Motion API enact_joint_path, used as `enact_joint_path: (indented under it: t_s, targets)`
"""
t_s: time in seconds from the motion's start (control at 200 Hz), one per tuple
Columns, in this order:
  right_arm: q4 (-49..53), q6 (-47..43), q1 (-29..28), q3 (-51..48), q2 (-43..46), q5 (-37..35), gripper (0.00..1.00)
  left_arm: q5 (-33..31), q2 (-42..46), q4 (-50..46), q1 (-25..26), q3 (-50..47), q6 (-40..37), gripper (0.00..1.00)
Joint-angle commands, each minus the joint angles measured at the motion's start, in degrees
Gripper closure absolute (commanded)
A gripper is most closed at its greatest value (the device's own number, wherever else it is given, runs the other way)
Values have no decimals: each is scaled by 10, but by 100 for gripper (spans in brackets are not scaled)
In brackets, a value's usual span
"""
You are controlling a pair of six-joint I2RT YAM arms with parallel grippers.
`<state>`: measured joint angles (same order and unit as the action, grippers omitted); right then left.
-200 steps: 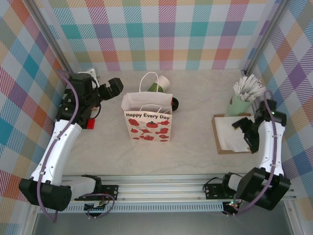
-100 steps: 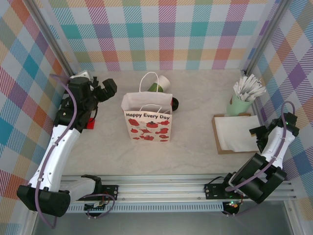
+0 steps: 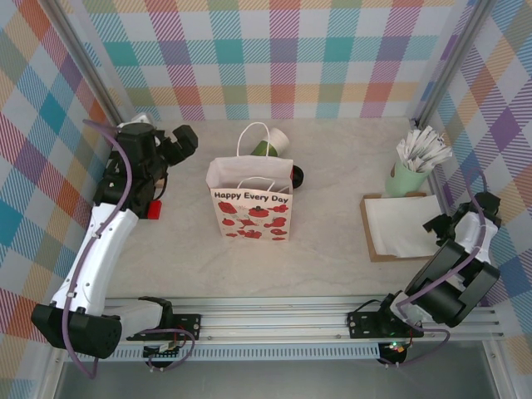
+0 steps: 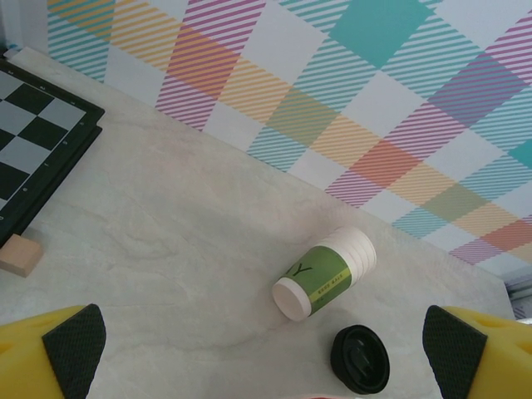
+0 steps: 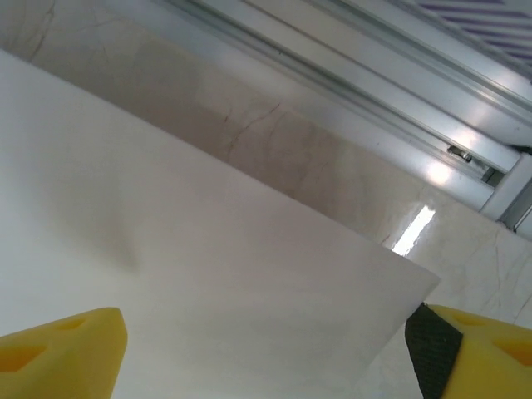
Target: Pack the takeout coffee
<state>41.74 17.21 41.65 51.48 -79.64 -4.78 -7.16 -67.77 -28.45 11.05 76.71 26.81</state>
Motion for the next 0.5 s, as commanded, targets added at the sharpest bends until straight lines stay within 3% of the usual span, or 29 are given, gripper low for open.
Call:
enact_joint_path:
  t_s: [0.0, 0.13, 0.245, 0.495]
  targets:
    - [-24, -10, 4, -10, -15, -50, 11, -45, 11, -9, -5, 31, -6, 0]
    - [-45, -9, 4, -14, -24, -21, 11, -92, 22, -24, -6, 36, -17, 0]
    - [-67, -11, 4, -16, -25, -1, 14, -87, 26, -23, -5, 32, -16, 0]
    - [-82, -18, 3, -29, 16, -22, 45, -32, 33, -29, -6, 29, -49, 0]
